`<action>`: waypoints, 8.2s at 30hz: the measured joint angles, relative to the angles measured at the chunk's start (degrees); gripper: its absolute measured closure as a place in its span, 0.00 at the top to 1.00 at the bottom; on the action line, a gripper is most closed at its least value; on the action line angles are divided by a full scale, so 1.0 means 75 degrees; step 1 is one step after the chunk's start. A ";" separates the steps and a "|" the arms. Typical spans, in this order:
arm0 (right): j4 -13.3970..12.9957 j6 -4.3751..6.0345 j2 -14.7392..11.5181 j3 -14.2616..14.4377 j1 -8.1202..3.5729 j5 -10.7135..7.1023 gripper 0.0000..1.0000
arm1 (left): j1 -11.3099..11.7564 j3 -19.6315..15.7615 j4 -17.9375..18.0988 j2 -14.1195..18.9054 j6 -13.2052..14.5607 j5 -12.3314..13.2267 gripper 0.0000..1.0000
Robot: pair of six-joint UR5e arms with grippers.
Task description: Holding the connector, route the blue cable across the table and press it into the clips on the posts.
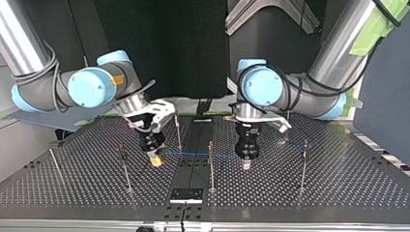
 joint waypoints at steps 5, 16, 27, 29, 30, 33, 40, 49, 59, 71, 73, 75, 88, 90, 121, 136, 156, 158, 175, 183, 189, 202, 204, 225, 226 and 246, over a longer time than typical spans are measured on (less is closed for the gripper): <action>-0.0002 0.0001 0.0086 -0.0095 -0.0105 -0.0039 0.00 | 0.0109 0.0269 -0.0084 -0.0313 0.0021 0.0254 0.02; -0.0044 0.0000 0.0118 -0.0121 -0.0336 -0.0090 0.00 | 0.0225 0.0505 0.0050 -0.0733 -0.0090 0.0405 0.02; -0.0060 -0.0006 0.0126 -0.0120 -0.0444 -0.0148 0.00 | 0.0245 0.0510 0.0017 -0.0741 -0.0099 0.0426 0.02; -0.0058 -0.0014 0.0124 -0.0121 -0.0446 -0.0148 0.00 | 0.0233 0.0510 -0.0008 -0.0741 -0.0139 0.0467 0.13; -0.0056 -0.0017 0.0123 -0.0121 -0.0446 -0.0149 0.00 | 0.0224 0.0510 -0.0023 -0.0741 -0.0162 0.0498 0.13; -0.0052 -0.0026 0.0120 -0.0121 -0.0447 -0.0149 0.00 | 0.0187 0.0510 -0.0134 -0.0734 -0.0198 0.0611 0.44; -0.0027 -0.0026 0.0115 -0.0120 -0.0441 -0.0159 0.00 | 0.0094 0.0504 -0.0566 -0.0668 0.0032 0.0470 1.00; 0.0132 -0.0039 -0.0039 -0.0120 -0.0427 -0.0125 0.00 | -0.0110 0.0161 -0.1179 -0.0181 0.0137 0.0333 1.00; 0.0398 -0.0087 -0.0450 -0.0091 -0.0433 0.0098 0.00 | -0.0448 -0.0485 -0.1833 0.0442 0.0130 0.0376 1.00; 0.0586 -0.0158 -0.0497 -0.0048 -0.0398 0.0172 0.00 | -0.0723 -0.0849 -0.2163 0.1212 0.0073 0.0382 1.00; 0.0640 -0.0192 -0.0510 -0.0032 -0.0399 0.0177 0.00 | -0.0796 -0.0856 -0.2174 0.1334 0.0107 0.0379 1.00; 0.0666 -0.0216 -0.0539 0.0004 -0.0405 0.0191 0.00 | -0.0899 -0.0848 -0.2148 0.1471 0.0119 0.0336 1.00; 0.0679 -0.0246 -0.0678 0.0147 -0.0446 0.0260 0.00 | -0.1683 -0.0269 -0.2135 0.1302 0.0092 -0.0397 1.00; 0.0678 -0.0246 -0.0678 0.0147 -0.0447 0.0261 0.00 | -0.1824 -0.0129 -0.2182 0.1205 0.0114 -0.0484 1.00; 0.0664 -0.0246 -0.0680 0.0151 -0.0440 0.0261 0.00 | -0.2220 0.1926 -0.2400 -0.0429 0.0079 -0.0731 1.00; 0.0652 -0.0244 -0.0679 0.0152 -0.0447 0.0262 0.00 | -0.1944 0.2277 -0.2339 -0.0886 0.0005 -0.0494 1.00; 0.0642 -0.0244 -0.0678 0.0150 -0.0447 0.0261 0.00 | -0.2024 0.2632 -0.2501 -0.1045 -0.0079 -0.0962 0.00; 0.0646 -0.0245 -0.0677 0.0150 -0.0447 0.0255 0.00 | -0.2040 0.2632 -0.2511 -0.1045 -0.0109 -0.0963 0.00; 0.0662 -0.0252 -0.0677 0.0213 -0.0420 0.0252 0.00 | -0.2274 0.2164 -0.2744 -0.0712 -0.0120 -0.1655 0.00; 0.0661 -0.0268 -0.0677 0.0519 -0.0308 0.0251 0.00 | -0.2417 0.1586 -0.2180 -0.0139 -0.0064 -0.1575 0.00; 0.0663 -0.0269 -0.0680 0.0741 -0.0238 0.0250 0.00 | -0.2547 0.1196 -0.1788 0.0110 -0.0042 -0.1501 0.00; 0.0645 -0.0277 -0.0912 0.1362 -0.0317 0.0282 0.00 | -0.2612 0.0385 -0.0978 -0.0155 -0.0036 -0.1250 0.00; 0.0638 -0.0279 -0.0925 0.1464 -0.0328 0.0294 0.00 | -0.2657 0.0254 -0.0844 -0.0280 -0.0016 -0.1233 0.00; 0.0003 -0.0354 -0.0909 0.2824 -0.0680 0.0616 0.00 | -0.2775 -0.1129 0.0541 -0.1452 -0.0081 -0.0652 0.00; -0.0061 -0.0351 -0.0901 0.2878 -0.0717 0.0618 0.00 | -0.2776 -0.1187 0.0597 -0.1510 -0.0093 -0.0644 0.00; -0.0508 -0.0441 -0.0139 0.3236 -0.0866 0.0508 0.00 | -0.2581 -0.1880 0.1322 -0.2009 -0.0448 0.0019 0.00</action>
